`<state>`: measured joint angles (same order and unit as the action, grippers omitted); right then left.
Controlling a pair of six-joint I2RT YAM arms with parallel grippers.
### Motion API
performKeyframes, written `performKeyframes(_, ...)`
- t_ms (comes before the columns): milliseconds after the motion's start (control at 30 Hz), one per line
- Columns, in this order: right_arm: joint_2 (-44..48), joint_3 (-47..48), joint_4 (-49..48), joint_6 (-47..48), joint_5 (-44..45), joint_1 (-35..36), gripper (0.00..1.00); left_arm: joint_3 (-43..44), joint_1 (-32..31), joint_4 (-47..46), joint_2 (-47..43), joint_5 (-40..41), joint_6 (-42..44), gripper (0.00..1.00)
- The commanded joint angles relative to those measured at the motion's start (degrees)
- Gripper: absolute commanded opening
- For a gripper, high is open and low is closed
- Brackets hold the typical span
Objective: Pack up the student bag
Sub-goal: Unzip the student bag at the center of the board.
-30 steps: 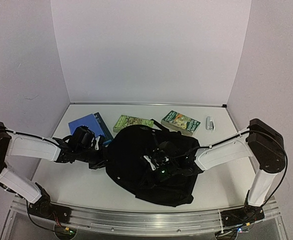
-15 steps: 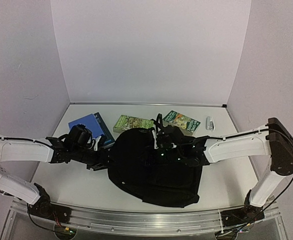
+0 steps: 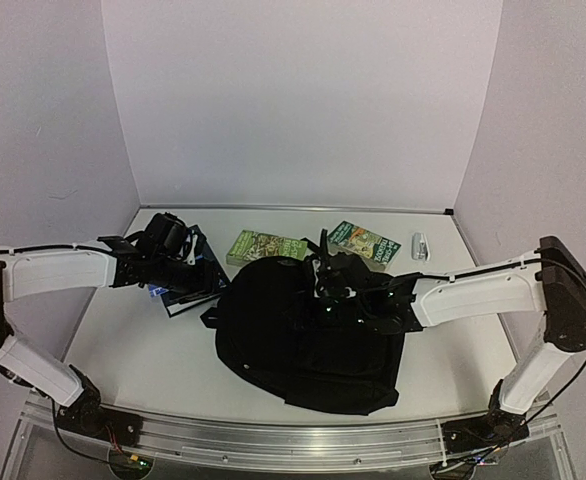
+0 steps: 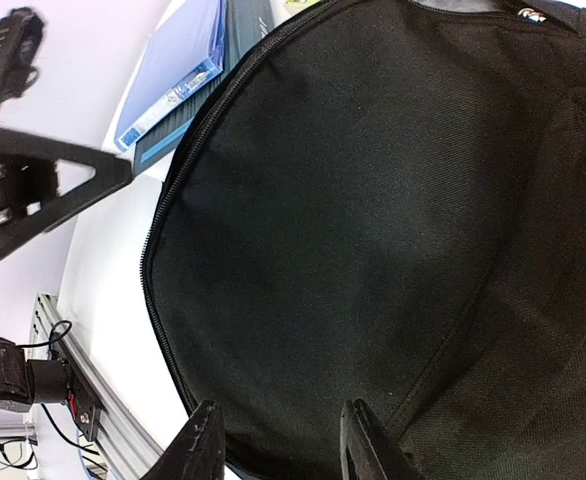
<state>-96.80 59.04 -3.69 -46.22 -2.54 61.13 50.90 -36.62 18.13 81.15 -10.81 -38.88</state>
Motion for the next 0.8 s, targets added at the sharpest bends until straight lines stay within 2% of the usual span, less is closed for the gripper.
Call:
performKeyframes(0, 3.19, -0.94, -0.26, -0.76, 1.58, 0.19, 0.41, 4.44, 0.97, 2.61, 4.03, 1.10, 4.28, 0.60)
performKeyframes(333, 3.73, -1.65, -0.28, -1.17, 0.97, 0.21, 0.41, 5.52, 2.15, 2.51, 8.94, 0.36, 4.95, 0.57)
performKeyframes(667, 2.84, -1.15, -0.36, -1.03, 0.00, 0.28, 0.41, 4.01, 3.20, 0.13, 9.65, 0.26, 4.34, 0.46)
performKeyframes(767, 2.64, -1.12, -0.35, -1.14, -0.19, 0.29, 0.41, 3.53, 3.87, -0.77, 9.85, 0.29, 4.06, 0.39)
